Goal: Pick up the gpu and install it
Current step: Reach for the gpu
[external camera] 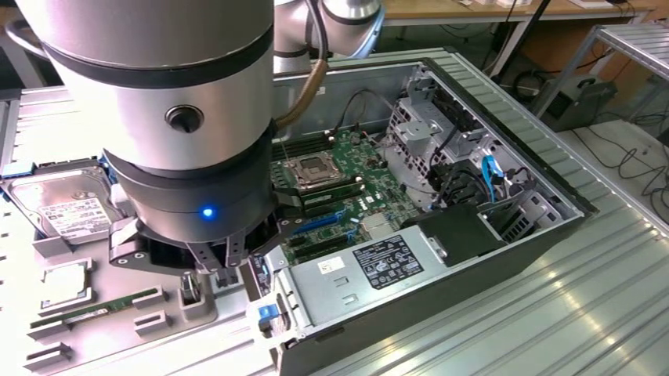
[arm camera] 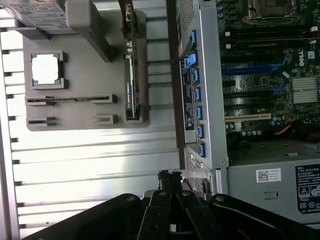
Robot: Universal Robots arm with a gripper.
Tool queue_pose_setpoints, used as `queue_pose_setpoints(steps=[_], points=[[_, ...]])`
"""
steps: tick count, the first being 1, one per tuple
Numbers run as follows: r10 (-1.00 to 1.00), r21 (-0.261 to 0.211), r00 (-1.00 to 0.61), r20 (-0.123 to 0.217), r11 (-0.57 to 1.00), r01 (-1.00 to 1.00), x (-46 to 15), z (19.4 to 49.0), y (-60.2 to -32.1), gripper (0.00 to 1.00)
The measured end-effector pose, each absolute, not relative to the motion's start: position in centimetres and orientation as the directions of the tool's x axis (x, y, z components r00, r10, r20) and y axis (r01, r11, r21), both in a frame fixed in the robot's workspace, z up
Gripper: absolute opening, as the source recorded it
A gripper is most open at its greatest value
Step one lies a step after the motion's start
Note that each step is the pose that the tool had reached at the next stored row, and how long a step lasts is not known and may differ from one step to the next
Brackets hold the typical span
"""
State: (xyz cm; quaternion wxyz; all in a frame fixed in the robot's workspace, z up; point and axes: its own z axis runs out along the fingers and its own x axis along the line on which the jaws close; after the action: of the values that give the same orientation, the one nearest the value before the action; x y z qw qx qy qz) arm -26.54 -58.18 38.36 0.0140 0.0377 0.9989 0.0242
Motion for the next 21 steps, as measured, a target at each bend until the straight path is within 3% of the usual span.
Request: queue_pose_setpoints(steps=[21], points=[[0.076,0.049,-0.997,-0.026,0.996,0.075,-26.5,38.3,-59.8,0.11]])
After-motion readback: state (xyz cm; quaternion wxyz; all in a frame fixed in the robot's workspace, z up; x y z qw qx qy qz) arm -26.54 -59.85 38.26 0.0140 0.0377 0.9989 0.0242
